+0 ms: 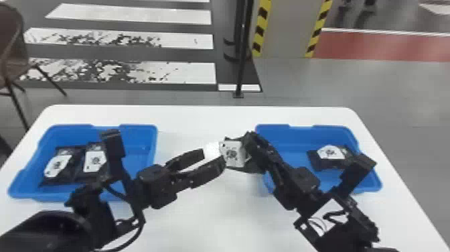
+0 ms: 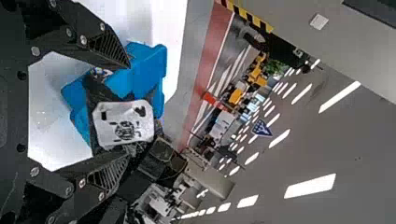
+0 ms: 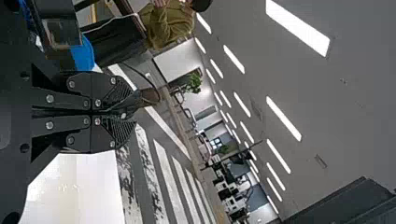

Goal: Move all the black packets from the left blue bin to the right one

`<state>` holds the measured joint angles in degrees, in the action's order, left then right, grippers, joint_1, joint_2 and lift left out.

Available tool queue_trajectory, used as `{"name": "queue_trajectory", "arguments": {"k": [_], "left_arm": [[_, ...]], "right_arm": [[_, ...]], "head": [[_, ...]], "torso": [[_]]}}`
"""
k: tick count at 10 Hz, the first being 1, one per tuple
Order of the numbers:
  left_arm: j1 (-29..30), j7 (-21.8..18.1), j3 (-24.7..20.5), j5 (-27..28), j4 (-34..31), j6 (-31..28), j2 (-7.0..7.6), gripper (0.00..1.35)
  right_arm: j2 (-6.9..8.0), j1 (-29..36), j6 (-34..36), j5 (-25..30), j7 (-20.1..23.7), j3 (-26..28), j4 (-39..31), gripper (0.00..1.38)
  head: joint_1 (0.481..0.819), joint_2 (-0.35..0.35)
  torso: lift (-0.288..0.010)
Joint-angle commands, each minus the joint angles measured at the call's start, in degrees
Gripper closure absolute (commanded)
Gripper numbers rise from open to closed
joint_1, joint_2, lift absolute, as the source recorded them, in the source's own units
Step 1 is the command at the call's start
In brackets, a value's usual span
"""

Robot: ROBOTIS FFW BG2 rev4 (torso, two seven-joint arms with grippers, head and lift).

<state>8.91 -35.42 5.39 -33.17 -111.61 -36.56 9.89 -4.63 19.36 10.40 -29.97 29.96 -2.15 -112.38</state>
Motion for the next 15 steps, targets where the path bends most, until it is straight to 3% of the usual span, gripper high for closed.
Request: {"name": "queue_trajectory", "arguments": {"k": [1,4,7,8,9,10,14,15], "left_arm": [[3.6,0.0,-3.3,-0.1,-3.2,-1.0,-0.14,0.15],[10.2,0.2,-9.3,0.0,-12.2,-2.0,-1.28,0.15],[13.4,0.3,-12.2,0.0,-15.4,-2.4,-1.98,0.15],[14.4,0.4,-13.3,0.2,-16.1,-2.4,-2.25,0.15],[15.1,0.4,-14.4,0.3,-16.7,-2.2,-2.6,0.15],[15.3,0.4,-15.4,1.4,-16.8,-1.8,-2.78,0.14],[12.5,1.7,-20.4,10.1,-16.8,-2.8,-3.13,0.15],[11.6,2.6,-21.7,12.7,-16.8,-3.7,-3.13,0.15]], "right_arm": [[-0.56,-1.6,0.0,0.9,-0.2,1.6,1.4,1.28],[-2.05,-5.9,-0.1,4.4,-0.9,4.9,6.7,1.28],[-2.49,-9.5,-1.1,9.1,-2.1,10.5,12.5,1.27],[-2.67,-10.2,-1.1,9.3,-2.9,10.6,14.2,0.92],[-2.67,-10.1,-1.5,10.4,-3.9,10.7,14.3,0.42],[-2.41,-9.1,-3.9,11.2,-4.3,10.7,13.6,0.09],[0.41,3.6,-8.3,19.5,-6.3,10.3,-3.7,0.15],[0.76,5.2,-8.3,19.1,-6.4,9.1,-5.2,0.15]], "head": [[0.695,-0.085],[0.695,-0.074],[0.695,-0.115],[0.695,-0.137],[0.695,-0.147],[0.695,-0.148],[0.695,-0.083],[0.695,-0.054]], "torso": [[-0.14],[-0.14],[-0.14],[-0.14],[-0.14],[-0.14],[-0.14],[-0.14]]}}
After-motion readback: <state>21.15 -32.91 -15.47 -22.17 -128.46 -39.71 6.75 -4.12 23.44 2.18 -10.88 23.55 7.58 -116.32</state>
